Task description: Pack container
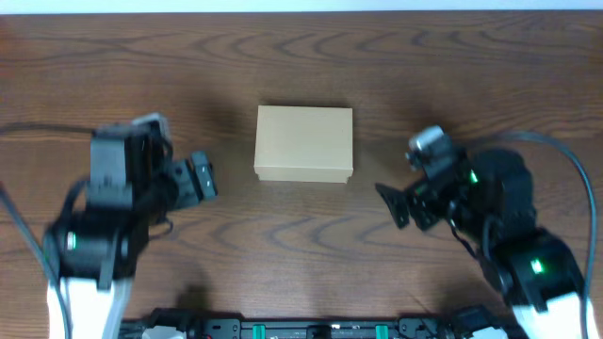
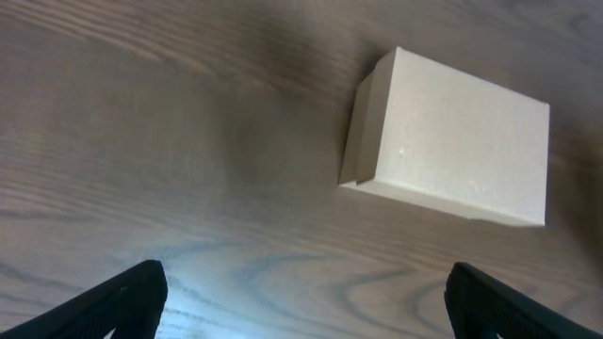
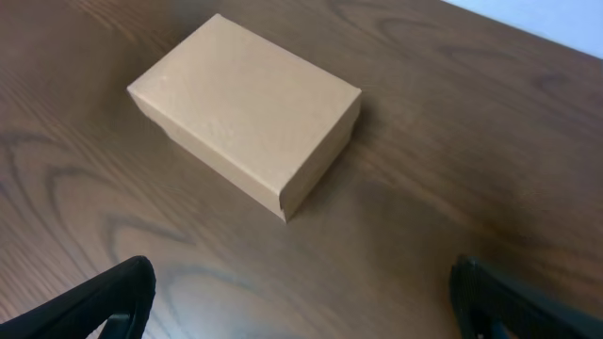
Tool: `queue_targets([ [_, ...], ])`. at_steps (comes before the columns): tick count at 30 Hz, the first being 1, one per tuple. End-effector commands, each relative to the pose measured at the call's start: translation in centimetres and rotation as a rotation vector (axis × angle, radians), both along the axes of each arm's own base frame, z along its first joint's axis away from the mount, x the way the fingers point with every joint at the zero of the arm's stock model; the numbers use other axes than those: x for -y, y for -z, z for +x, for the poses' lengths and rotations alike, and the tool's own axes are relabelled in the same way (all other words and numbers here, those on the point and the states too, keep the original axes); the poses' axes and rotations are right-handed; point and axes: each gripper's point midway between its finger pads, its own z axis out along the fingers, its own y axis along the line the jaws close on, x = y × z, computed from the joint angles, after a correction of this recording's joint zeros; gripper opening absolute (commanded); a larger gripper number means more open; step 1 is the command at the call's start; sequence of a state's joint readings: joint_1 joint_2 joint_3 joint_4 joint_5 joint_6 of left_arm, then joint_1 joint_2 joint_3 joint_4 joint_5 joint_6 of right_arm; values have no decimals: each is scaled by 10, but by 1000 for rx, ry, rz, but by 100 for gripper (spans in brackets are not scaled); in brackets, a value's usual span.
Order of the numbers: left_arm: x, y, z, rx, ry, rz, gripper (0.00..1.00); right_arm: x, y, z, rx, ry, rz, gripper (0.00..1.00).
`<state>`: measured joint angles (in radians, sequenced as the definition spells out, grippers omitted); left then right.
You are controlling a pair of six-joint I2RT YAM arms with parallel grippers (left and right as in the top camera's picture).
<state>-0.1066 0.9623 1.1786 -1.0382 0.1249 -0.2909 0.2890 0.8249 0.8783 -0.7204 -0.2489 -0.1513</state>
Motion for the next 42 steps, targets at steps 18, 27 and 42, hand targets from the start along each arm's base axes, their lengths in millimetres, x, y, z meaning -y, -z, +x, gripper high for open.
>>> queue_targets([
  [18,9,7,-37,300,1,-144,95,12,39,-38,-37,46,57,99],
  [27,-1,22,-46,233,-52,-108,95,12,39,-38,-38,46,57,99],
  [42,-36,73,-44,334,-24,203,95,12,39,-38,-38,46,57,99],
])
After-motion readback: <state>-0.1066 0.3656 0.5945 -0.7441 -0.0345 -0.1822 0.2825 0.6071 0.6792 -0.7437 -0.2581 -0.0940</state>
